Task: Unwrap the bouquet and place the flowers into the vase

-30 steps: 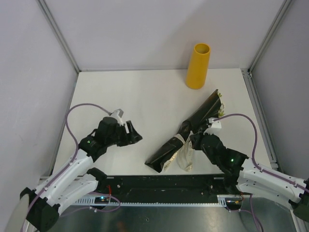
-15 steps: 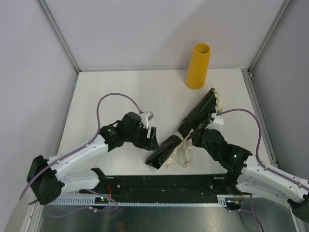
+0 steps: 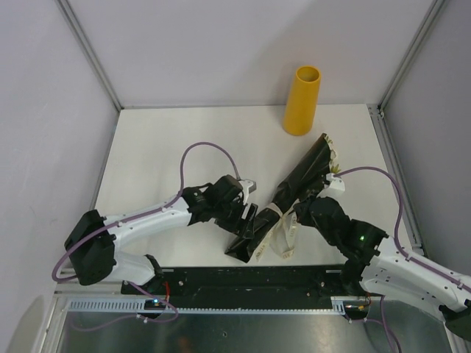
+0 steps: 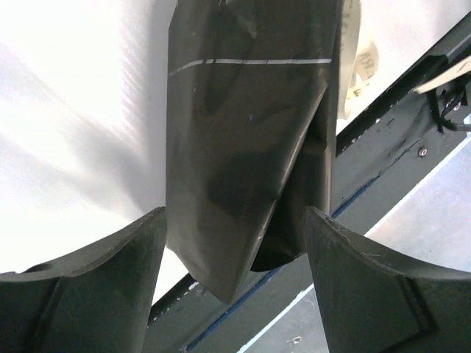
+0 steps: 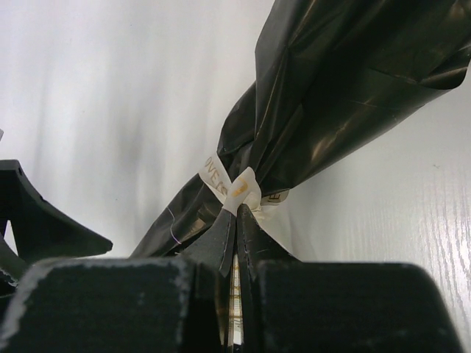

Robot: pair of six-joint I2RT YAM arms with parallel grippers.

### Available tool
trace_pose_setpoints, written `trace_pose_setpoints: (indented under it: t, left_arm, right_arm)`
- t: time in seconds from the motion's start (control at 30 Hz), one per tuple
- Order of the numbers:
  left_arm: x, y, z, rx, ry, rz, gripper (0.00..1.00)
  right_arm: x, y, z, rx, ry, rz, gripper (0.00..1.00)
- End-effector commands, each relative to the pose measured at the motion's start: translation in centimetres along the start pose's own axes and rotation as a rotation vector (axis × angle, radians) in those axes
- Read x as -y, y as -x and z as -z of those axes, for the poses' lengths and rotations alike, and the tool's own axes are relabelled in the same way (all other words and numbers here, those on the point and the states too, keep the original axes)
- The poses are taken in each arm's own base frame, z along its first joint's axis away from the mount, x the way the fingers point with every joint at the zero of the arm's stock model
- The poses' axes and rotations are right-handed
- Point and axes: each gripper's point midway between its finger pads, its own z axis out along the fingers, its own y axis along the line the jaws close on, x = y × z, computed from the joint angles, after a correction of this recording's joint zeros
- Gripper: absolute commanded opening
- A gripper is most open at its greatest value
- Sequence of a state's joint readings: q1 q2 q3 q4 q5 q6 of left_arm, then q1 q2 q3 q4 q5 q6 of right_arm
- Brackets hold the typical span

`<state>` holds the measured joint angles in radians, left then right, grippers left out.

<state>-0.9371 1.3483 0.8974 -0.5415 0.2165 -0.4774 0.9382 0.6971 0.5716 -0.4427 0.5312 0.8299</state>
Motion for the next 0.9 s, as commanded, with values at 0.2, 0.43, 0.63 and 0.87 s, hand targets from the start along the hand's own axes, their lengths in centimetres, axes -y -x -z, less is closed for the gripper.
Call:
trace_pose_setpoints:
  t: [0.2, 0.43, 0.63, 0.87]
  left_arm:
    - [4.2, 3.0, 0.0, 0.056, -0.046, -0.169, 0.85]
    - [2.7, 1.8, -2.9, -0.01, 0.043, -0.2, 0.83]
    - [1.2, 2.0, -3.6, -0.002, 0.12, -0.19, 0.47]
    - [-1.0, 2.8, -2.7, 0.033, 0.261, -0.158, 0.01]
  right_arm:
    - [-1.8, 1.7, 0.4, 0.031, 0.038, -0.087, 0.0]
    - [-2.1, 2.4, 0.5, 0.057, 0.047, -0.111, 0.0]
    - [-1.6, 3.5, 0.9, 0.096, 0.025, -0.134, 0.0]
    - [-0.2, 7.6, 2.8, 0.243, -0.021, -0.205, 0.0]
